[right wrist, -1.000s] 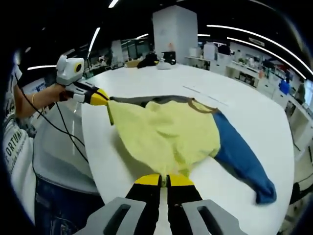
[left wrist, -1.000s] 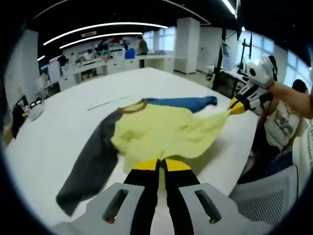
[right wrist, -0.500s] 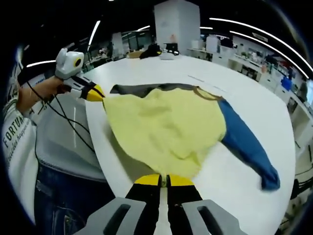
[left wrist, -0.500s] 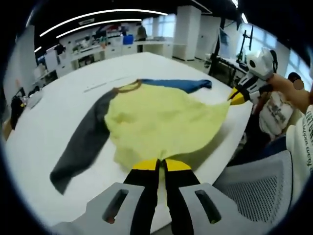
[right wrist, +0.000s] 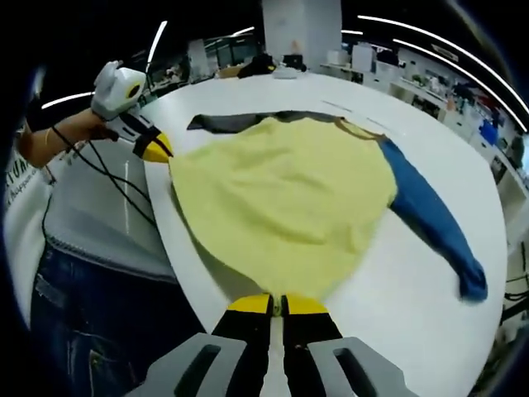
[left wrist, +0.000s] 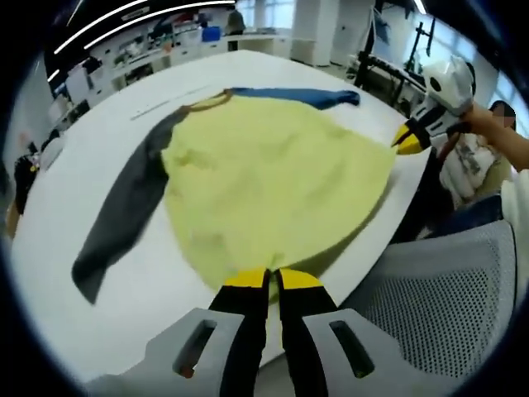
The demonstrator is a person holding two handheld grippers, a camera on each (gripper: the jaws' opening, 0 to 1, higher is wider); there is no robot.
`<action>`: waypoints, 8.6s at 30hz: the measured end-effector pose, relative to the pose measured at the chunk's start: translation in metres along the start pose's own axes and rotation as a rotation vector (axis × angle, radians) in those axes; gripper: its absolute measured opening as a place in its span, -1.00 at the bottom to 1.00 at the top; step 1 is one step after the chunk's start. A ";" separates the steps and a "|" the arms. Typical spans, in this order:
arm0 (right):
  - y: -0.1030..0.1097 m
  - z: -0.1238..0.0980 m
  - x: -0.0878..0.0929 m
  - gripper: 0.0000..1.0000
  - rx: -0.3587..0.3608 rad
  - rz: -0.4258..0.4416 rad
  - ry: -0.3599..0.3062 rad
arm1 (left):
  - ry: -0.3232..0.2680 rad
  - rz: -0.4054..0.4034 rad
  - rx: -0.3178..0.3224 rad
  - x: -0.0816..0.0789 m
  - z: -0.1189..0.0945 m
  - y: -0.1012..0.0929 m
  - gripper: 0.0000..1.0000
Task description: Fold the garment on the visible template until the final outline fits inside the template.
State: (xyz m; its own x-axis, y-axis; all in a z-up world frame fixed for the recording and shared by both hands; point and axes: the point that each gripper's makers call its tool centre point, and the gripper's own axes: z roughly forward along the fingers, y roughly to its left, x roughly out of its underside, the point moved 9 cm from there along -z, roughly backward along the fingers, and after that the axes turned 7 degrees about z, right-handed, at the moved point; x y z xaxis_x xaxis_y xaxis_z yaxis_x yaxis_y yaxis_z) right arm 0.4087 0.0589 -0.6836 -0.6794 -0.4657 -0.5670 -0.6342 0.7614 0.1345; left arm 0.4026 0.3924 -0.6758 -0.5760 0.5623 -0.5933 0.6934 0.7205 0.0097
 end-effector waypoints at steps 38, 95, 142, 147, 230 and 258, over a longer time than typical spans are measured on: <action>-0.004 -0.002 0.016 -0.47 0.014 0.296 0.060 | -0.067 -0.146 -0.111 0.027 -0.018 0.035 -0.34; 0.002 0.015 0.032 -0.87 0.170 0.384 0.076 | -0.128 -0.232 -0.043 0.036 0.027 0.036 -0.88; -0.006 0.007 0.040 -1.00 0.193 0.349 0.113 | 0.084 -0.294 -0.139 0.059 0.004 0.027 -0.91; -0.008 0.002 0.040 -0.81 0.192 0.376 0.053 | -0.024 -0.276 -0.152 0.050 0.000 0.029 -0.54; -0.235 -0.001 0.002 -1.00 0.598 0.825 -0.435 | -0.462 -0.066 -0.097 -0.006 -0.027 0.026 0.91; -0.190 0.058 -0.072 -1.00 0.413 0.278 -0.246 | -0.463 -0.103 -0.109 -0.001 -0.031 0.026 0.88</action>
State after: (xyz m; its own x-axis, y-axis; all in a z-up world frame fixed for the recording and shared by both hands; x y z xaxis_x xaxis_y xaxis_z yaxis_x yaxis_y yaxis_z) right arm 0.5997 -0.0264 -0.7149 -0.6628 -0.1404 -0.7356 -0.2120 0.9773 0.0045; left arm 0.4078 0.4237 -0.6499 -0.3684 0.2642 -0.8914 0.5794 0.8151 0.0021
